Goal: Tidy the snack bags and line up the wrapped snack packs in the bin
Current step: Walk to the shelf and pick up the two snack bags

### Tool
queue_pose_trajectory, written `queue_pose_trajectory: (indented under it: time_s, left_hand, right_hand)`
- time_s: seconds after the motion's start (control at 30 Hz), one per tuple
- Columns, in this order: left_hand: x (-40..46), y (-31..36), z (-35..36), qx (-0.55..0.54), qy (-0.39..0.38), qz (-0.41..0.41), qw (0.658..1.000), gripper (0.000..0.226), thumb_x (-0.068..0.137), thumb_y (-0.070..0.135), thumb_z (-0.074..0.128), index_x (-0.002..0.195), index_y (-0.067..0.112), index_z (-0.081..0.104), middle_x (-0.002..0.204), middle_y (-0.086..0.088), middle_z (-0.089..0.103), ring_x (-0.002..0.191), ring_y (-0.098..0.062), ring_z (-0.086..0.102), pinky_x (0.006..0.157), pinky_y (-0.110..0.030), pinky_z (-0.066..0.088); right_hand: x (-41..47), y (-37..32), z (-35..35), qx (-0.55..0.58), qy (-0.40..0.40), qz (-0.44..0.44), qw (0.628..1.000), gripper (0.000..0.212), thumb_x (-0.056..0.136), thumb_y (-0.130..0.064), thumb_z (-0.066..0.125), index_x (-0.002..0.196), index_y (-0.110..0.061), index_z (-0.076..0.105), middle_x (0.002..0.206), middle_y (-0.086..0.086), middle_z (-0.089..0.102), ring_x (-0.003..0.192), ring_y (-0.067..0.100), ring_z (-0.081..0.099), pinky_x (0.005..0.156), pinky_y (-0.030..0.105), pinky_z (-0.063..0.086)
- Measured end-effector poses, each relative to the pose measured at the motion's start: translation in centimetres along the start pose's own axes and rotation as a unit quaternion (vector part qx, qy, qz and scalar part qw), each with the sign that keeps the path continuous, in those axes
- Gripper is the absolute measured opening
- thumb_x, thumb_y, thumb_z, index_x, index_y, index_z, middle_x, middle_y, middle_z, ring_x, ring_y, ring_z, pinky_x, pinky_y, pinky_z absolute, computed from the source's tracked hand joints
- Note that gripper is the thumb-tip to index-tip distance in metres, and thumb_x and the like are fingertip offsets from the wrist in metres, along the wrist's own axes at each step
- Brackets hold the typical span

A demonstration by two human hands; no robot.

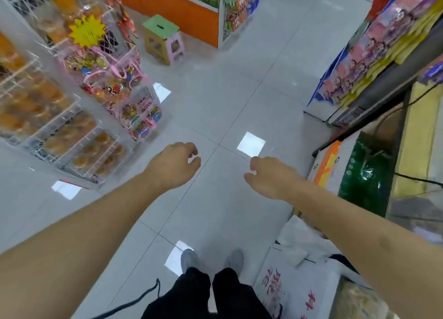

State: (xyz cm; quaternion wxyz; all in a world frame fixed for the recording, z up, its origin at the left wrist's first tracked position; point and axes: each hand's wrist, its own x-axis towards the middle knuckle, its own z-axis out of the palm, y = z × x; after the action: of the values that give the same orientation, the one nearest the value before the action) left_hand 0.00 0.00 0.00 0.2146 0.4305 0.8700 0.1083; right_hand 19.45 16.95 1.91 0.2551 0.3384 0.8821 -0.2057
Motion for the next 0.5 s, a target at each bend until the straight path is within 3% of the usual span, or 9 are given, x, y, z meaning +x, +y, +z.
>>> queue_pose_trajectory:
  time_s: [0.2, 0.5]
  left_hand:
    - [3.7, -3.1, -2.4, -0.030, -0.002, -0.026, 0.999, 0.036, 0.100, 0.044, 0.052, 0.127, 0.023, 0.064, 0.124, 0.000, 0.068, 0.102, -0.022, 0.067, 0.090, -0.045, 0.059]
    - [15.5, -8.5, -12.1, -0.045, 0.030, 0.006, 0.999, 0.035, 0.101, 0.040, 0.053, 0.125, 0.019, 0.067, 0.121, -0.003, 0.070, 0.100, -0.023, 0.067, 0.086, -0.039, 0.058]
  right_hand:
    - [4.9, -3.6, -2.9, -0.020, -0.026, -0.008, 0.999, 0.045, 0.101, -0.050, 0.038, 0.131, -0.019, 0.050, 0.125, 0.004, 0.055, 0.108, 0.030, 0.060, 0.093, 0.044, 0.052]
    - [13.8, -11.5, -13.4, 0.006, 0.047, -0.014, 0.999, 0.038, 0.102, -0.046, 0.044, 0.126, -0.018, 0.051, 0.119, 0.001, 0.060, 0.105, 0.026, 0.061, 0.088, 0.037, 0.051]
